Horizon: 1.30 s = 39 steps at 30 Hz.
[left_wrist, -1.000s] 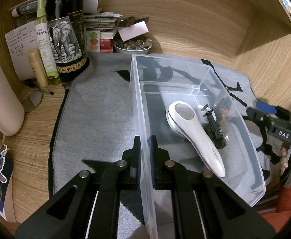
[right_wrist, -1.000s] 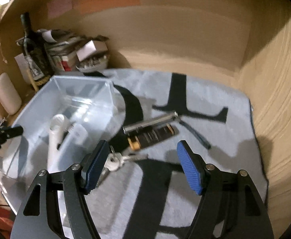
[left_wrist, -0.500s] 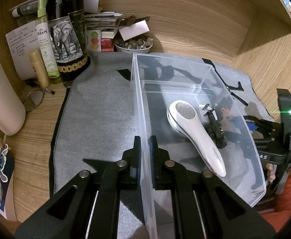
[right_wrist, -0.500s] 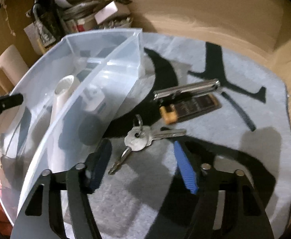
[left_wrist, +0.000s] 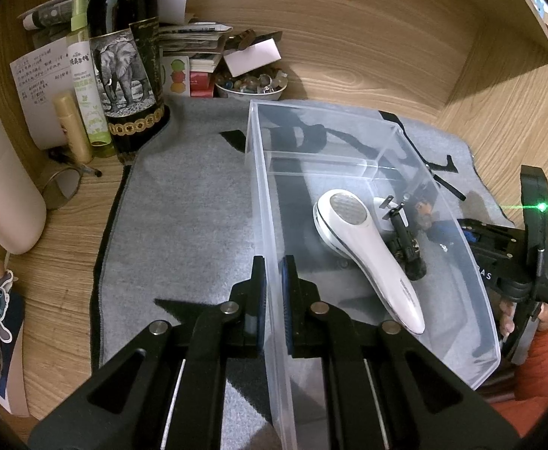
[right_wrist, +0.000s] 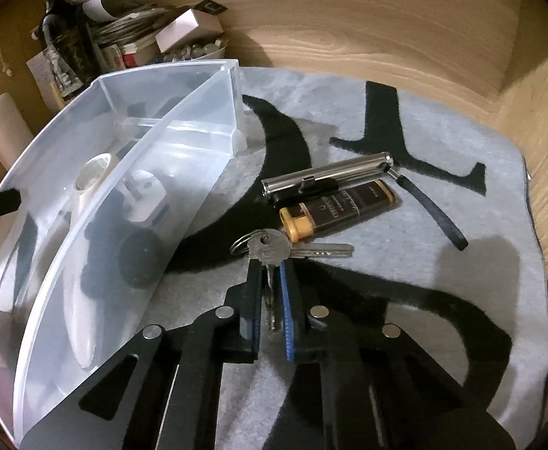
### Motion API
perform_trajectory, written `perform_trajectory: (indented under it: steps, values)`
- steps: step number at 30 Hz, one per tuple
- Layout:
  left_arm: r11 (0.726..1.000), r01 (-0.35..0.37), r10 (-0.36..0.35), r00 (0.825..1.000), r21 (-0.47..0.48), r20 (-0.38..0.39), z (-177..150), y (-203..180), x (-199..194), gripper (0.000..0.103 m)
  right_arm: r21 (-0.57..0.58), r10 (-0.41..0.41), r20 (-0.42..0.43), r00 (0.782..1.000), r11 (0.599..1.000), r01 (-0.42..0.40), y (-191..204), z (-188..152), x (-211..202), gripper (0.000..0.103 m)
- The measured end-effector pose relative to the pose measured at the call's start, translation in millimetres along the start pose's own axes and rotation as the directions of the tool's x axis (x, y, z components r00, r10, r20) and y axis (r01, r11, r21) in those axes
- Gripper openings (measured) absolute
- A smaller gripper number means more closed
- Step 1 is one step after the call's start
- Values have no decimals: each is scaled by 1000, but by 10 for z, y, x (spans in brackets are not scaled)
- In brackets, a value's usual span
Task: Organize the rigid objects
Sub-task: 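Move the right tool back to the silver keys on the mat, then grasp the silver keys by the ring with the right tool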
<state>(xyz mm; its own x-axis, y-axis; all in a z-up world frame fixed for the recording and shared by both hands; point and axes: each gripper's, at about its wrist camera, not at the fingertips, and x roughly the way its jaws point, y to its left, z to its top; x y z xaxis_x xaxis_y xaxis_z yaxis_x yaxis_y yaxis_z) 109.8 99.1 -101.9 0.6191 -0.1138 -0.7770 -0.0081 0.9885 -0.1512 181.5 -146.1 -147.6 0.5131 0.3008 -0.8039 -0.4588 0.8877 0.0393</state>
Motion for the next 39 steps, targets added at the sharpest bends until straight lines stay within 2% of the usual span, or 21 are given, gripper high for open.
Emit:
perform_trajectory:
  steps: [7, 12, 15, 19, 23, 26, 27, 28, 29, 39]
  values:
    - [1000, 0, 0, 1000, 0, 0, 1, 2, 2, 8, -20, -13, 14, 1000, 1000, 13, -2, -91, -133, 7]
    - [1000, -1, 1, 1000, 2, 2, 4, -7, -3, 8, -34, -26, -16, 1000, 999, 25, -56, -198, -202, 7]
    - [1000, 1, -1, 1000, 0, 3, 2, -9, -5, 8, -19, -7, -45, 999, 1000, 6, -72, -181, -201, 8]
    - [1000, 3, -3, 1000, -3, 6, -1, -11, -15, 8, -23, -5, -23, 1000, 1000, 4, -28, -82, -147, 36]
    - [1000, 8, -8, 1000, -6, 7, 3, -7, -16, 8, -37, -8, -51, 999, 999, 6, 27, 43, 60, 36]
    - [1000, 9, -9, 1000, -6, 9, 4, 4, -16, 8, -23, -12, -37, 999, 1000, 11, 24, 115, 149, 36]
    - [1000, 12, -12, 1000, -7, 9, 8, 11, -13, 8, -17, -13, -31, 999, 1000, 12, 24, 133, 161, 34]
    - [1000, 14, -14, 1000, -8, 9, 7, 15, -12, 8, -18, -20, -26, 999, 1000, 20, 30, 145, 175, 27]
    - [1000, 14, -14, 1000, -7, 10, 2, 14, -15, 8, -21, -28, -8, 1000, 999, 28, 37, 146, 179, 23]
    - [1000, 12, -12, 1000, -2, 11, -2, 5, -13, 9, -34, -28, 47, 999, 999, 29, 100, 87, -9, 23]
